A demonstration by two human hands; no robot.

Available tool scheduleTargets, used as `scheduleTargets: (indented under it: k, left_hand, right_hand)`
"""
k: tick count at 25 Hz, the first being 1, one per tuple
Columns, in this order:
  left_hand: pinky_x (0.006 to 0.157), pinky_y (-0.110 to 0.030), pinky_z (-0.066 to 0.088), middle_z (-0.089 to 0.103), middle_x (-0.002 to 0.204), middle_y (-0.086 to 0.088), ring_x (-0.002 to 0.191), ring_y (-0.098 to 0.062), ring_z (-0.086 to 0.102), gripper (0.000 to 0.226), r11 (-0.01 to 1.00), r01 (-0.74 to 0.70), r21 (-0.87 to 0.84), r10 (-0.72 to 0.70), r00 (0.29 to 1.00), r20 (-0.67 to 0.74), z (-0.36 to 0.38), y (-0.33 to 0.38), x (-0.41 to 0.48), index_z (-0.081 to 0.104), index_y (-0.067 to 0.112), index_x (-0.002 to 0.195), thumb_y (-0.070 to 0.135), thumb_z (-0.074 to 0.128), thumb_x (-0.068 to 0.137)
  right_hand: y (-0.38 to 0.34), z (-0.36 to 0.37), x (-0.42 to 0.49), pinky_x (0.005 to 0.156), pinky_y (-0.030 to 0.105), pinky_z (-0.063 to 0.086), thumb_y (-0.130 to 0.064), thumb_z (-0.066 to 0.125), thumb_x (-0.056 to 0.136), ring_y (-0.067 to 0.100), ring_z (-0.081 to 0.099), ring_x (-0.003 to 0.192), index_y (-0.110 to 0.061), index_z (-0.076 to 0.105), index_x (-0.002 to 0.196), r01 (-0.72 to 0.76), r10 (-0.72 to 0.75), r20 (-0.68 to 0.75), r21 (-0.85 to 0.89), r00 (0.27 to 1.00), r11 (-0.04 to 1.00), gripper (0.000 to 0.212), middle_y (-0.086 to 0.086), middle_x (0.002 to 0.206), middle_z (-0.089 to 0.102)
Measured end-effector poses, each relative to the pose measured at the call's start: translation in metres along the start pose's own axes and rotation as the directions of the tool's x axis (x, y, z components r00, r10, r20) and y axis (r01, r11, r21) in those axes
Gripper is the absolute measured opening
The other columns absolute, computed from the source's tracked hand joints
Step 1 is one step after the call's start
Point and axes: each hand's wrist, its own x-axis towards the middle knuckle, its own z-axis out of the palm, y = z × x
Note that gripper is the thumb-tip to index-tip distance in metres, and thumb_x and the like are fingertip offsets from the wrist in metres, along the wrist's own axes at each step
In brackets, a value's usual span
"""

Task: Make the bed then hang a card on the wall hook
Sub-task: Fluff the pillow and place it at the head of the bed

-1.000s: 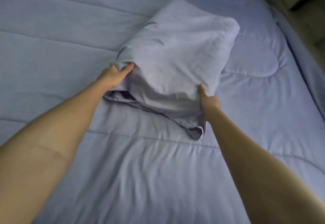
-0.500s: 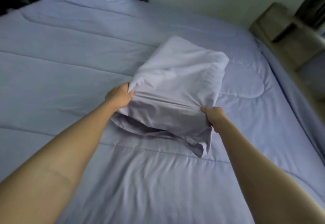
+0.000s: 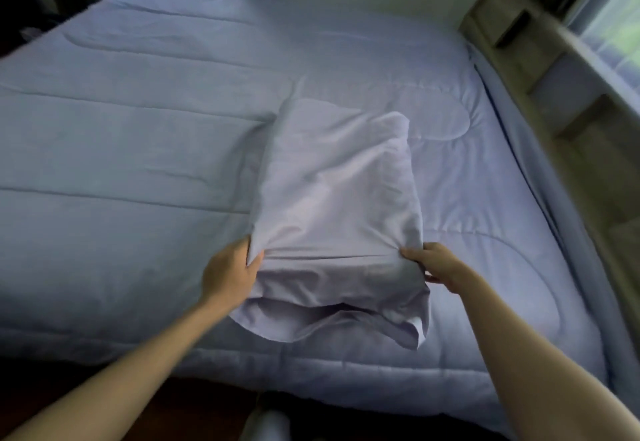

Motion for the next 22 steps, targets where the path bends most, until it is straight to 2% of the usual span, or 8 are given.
scheduleTargets:
  k: [3,7,10,13,16,18,20,22]
  left_hand:
    - [0.050,-0.038,0.050,0.068,0.068,-0.020,0.061,-0.042,0.063,0.053,0.993,-0.092,0.080,0.086,0.994,0.068,0.019,0.010,-0.062,0.067,0.005,0.090,0.047,0.036,0.081]
    - [0.075,-0.044,0.051,0.068,0.096,-0.023,0.090,-0.043,0.064,0.057,0.960,0.218,0.175,-0.231,0.971,0.055,0.022,0.002,-0.057,0.057,0.009,0.107,0.057,0.057,0.077]
    - [0.091,-0.047,0.048,0.060,0.121,-0.022,0.109,-0.040,0.059,0.070,0.983,-0.001,0.183,0.019,0.995,-0.096,0.027,0.012,-0.027,0.048,0.004,0.129,0.054,0.047,0.081]
    - [0.100,-0.051,0.045,0.055,0.136,-0.015,0.123,-0.034,0.055,0.054,0.971,-0.194,0.136,0.214,0.965,-0.151,0.048,0.049,0.014,0.055,0.005,0.128,0.037,0.036,0.089]
    - [0.111,-0.051,0.028,0.043,0.149,-0.009,0.140,-0.028,0.038,0.064,0.980,-0.142,0.141,0.142,0.990,0.014,0.071,0.065,0.035,0.047,0.011,0.138,0.042,0.021,0.088]
    - [0.116,-0.052,0.016,0.030,0.156,-0.006,0.146,-0.026,0.023,0.075,0.918,-0.231,0.322,0.181,0.967,0.176,0.089,0.051,0.032,0.036,0.015,0.146,0.051,0.013,0.084]
    - [0.117,-0.053,0.008,0.022,0.159,-0.003,0.148,-0.023,0.016,0.074,0.884,-0.246,0.398,0.174,0.962,0.209,0.093,0.041,0.032,0.029,0.019,0.149,0.057,0.020,0.086]
    - [0.118,-0.052,0.001,0.014,0.161,-0.001,0.150,-0.023,0.008,0.071,0.908,-0.170,0.383,0.103,0.976,0.190,0.087,0.045,0.045,0.022,0.019,0.151,0.057,0.031,0.091]
  right_hand:
    - [0.049,-0.011,-0.015,0.082,0.044,0.053,-0.030,0.066,0.088,0.026,0.060,0.087,-0.008,0.063,0.098,-0.003,0.000,-0.035,-0.083,0.999,0.997,0.024,0.012,0.100,0.065]
    - [0.065,-0.001,-0.010,0.085,0.043,0.046,-0.037,0.062,0.087,0.038,0.057,0.104,-0.004,0.052,0.117,-0.019,-0.094,-0.250,-0.418,0.964,0.908,0.046,0.018,0.117,0.060]
    - [0.034,0.023,-0.010,0.099,0.045,0.038,-0.021,0.062,0.080,0.039,0.046,0.122,-0.011,0.043,0.131,0.069,-0.321,-0.440,-0.498,0.839,0.864,0.055,0.018,0.133,0.048]
    - [-0.007,0.079,-0.006,0.110,0.041,0.028,-0.017,0.051,0.089,0.030,0.035,0.137,-0.014,0.040,0.141,0.380,-0.619,-0.181,-0.649,0.765,0.659,0.054,0.010,0.150,0.037]
    - [0.005,0.138,0.009,0.117,0.048,0.009,-0.034,0.027,0.101,0.020,0.006,0.149,-0.029,0.015,0.152,0.504,-0.562,0.225,-0.761,0.796,0.410,0.052,-0.006,0.162,0.007]
    - [0.029,0.135,0.020,0.118,0.049,0.002,-0.046,0.022,0.100,0.018,0.002,0.150,-0.036,0.008,0.152,0.453,-0.568,0.190,-0.813,0.801,0.367,0.054,-0.010,0.162,0.003]
    - [0.044,0.106,0.027,0.118,0.051,0.000,-0.052,0.023,0.098,0.017,0.003,0.150,-0.041,0.009,0.151,0.360,-0.590,0.068,-0.846,0.804,0.393,0.056,-0.012,0.162,0.005]
    - [0.055,0.066,0.033,0.116,0.057,-0.001,-0.054,0.022,0.098,0.019,0.004,0.150,-0.045,0.009,0.149,0.196,-0.501,-0.108,-0.834,0.858,0.516,0.054,-0.012,0.162,0.005]
